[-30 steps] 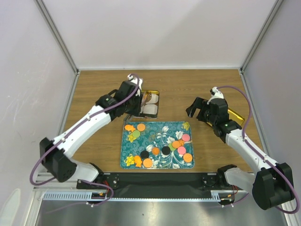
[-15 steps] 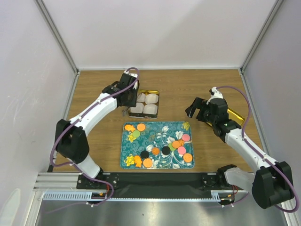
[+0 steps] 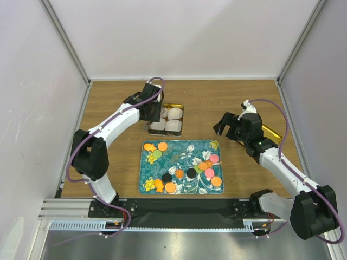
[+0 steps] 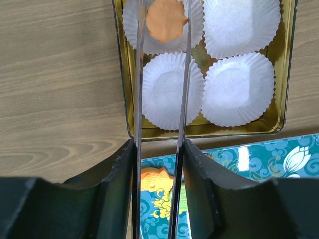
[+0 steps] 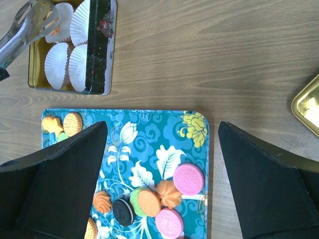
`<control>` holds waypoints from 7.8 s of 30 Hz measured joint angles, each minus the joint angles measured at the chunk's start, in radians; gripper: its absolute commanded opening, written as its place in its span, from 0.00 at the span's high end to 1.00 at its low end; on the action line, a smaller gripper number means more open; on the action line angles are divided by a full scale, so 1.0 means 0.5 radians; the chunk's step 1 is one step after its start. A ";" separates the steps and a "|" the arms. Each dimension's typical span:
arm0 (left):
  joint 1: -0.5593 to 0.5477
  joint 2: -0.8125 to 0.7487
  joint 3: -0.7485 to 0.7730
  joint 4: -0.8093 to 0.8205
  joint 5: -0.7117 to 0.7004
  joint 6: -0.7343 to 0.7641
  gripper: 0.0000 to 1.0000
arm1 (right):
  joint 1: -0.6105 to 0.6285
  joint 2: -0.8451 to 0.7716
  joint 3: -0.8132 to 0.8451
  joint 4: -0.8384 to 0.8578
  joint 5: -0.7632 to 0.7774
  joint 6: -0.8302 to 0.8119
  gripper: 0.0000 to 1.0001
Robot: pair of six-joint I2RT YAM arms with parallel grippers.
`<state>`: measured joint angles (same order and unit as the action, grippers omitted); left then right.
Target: Pack the cookies
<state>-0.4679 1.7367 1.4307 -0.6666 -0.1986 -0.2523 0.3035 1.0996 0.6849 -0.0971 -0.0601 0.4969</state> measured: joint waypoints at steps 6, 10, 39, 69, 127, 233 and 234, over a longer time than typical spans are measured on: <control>0.000 0.000 0.005 -0.002 -0.001 0.003 0.46 | 0.000 -0.001 0.000 0.000 -0.002 0.000 0.01; 0.000 0.000 0.021 -0.008 -0.002 0.005 0.46 | 0.000 -0.001 0.000 0.000 -0.002 0.000 0.00; -1.173 -1.028 -0.488 -0.537 0.058 -0.091 0.44 | -0.006 0.045 0.000 0.002 -0.002 -0.001 0.00; -1.540 -0.711 -0.517 -0.594 0.151 -0.154 0.40 | -0.009 0.053 0.000 0.002 -0.002 -0.001 0.00; -0.343 0.068 0.412 -0.419 -0.065 0.195 0.59 | -0.009 0.052 0.000 0.000 -0.005 -0.001 0.00; -1.529 -0.314 -0.318 -0.311 0.035 -0.040 0.56 | -0.013 0.060 0.000 -0.003 -0.018 -0.002 0.01; -1.529 -0.316 -0.318 -0.314 0.034 -0.040 0.56 | -0.013 0.060 0.000 -0.003 -0.018 -0.001 0.00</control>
<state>-1.2324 1.5787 1.2716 -0.8234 -0.1814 -0.2722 0.2970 1.1297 0.6849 -0.0986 -0.0692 0.4965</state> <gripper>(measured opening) 0.451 0.994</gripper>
